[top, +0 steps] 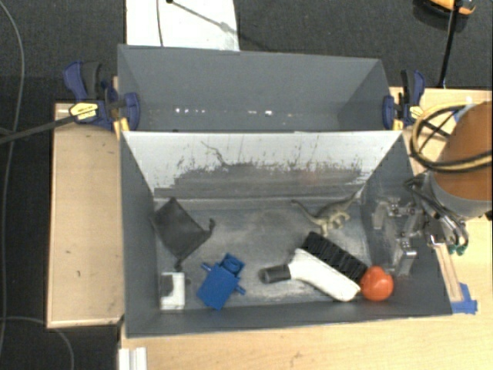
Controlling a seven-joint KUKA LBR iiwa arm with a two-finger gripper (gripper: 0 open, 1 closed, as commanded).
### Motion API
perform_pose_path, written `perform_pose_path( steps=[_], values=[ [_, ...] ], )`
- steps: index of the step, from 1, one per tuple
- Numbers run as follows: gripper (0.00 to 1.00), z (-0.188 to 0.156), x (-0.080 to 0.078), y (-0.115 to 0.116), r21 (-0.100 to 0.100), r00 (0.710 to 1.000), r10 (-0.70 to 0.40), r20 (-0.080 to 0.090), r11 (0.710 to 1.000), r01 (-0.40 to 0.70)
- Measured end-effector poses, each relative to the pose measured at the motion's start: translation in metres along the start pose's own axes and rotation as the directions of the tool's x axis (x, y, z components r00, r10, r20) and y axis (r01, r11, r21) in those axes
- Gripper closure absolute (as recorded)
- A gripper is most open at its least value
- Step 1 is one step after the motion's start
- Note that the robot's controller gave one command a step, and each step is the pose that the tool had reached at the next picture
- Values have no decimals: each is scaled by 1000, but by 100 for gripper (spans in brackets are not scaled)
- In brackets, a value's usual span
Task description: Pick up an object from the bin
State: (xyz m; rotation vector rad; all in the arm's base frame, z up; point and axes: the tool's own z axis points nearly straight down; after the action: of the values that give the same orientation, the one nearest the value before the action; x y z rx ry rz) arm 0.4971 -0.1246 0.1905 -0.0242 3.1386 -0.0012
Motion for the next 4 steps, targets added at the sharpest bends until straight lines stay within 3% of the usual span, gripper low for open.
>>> perform_pose_path(
  steps=[1, 2, 3, 4],
  values=[
    [0, 0, 0, 0, 0, 1000, -1, 0, 1000, 1],
    [0, 21, -2, 18, 3, 998, -56, 6, 998, 56],
    [0, 39, 5, 80, 0, 998, -57, 1, 998, 57],
    [0, 99, 13, 78, 4, 993, -121, 12, 993, 121]
  ],
)
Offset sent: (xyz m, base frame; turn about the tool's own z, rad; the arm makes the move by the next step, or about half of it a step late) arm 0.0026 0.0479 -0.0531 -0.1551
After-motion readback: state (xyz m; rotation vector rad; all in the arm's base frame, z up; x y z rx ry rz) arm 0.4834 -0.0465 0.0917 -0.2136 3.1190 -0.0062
